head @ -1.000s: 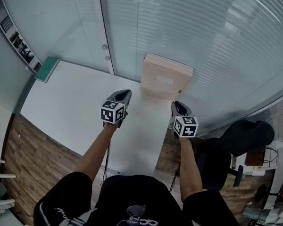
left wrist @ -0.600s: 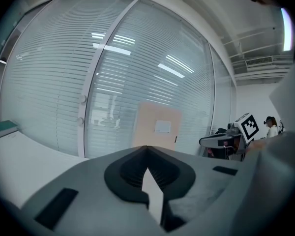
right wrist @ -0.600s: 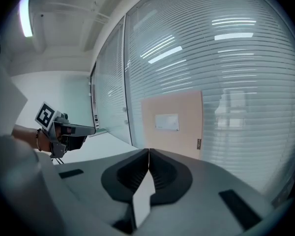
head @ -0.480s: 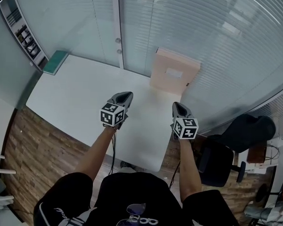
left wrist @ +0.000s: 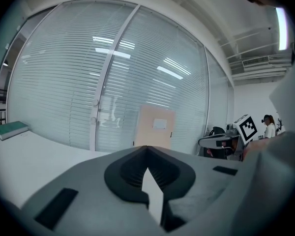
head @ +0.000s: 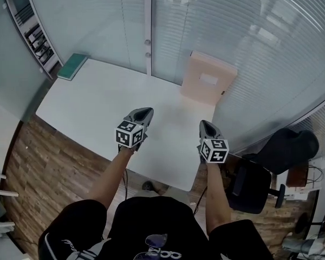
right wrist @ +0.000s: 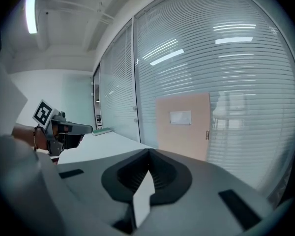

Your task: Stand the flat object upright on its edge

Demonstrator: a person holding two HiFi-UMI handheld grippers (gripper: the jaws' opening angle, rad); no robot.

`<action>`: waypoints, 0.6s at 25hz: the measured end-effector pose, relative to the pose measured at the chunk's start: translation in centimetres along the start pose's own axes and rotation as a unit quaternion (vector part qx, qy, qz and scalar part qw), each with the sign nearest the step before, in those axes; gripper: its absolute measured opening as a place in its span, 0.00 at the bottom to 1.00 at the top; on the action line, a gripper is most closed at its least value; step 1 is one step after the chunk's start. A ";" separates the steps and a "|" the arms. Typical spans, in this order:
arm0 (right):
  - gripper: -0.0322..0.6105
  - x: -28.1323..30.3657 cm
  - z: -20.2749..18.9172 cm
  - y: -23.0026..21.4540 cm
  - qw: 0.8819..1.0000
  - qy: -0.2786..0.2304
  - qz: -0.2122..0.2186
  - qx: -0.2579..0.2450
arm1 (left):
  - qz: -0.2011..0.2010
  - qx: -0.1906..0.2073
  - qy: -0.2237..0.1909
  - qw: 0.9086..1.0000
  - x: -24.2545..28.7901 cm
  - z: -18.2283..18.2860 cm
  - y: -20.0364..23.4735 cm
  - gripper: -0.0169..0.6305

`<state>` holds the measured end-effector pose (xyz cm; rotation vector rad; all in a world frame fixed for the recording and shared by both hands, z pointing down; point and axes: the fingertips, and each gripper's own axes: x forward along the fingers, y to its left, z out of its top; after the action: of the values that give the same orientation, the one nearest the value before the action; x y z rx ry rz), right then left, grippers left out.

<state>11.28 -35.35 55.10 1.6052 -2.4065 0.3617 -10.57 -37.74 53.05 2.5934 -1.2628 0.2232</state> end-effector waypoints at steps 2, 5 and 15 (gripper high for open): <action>0.09 -0.2 -0.2 0.5 1.000 0.001 0.002 -0.004 | 0.005 -0.001 0.000 1.000 -0.8 -0.6 0.1 0.06; 0.09 -0.3 -0.5 1.0 1.000 0.003 0.008 -0.012 | 0.013 -0.003 -0.004 1.000 -1.4 -1.1 0.4 0.06; 0.09 0.7 -1.5 1.5 1.000 0.008 0.018 -0.011 | 0.020 -0.012 -0.013 1.000 -1.9 -1.5 0.7 0.06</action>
<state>9.70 -34.89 56.65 1.5450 -2.4209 0.3517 -12.38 -36.28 54.15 2.5610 -1.3204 0.1823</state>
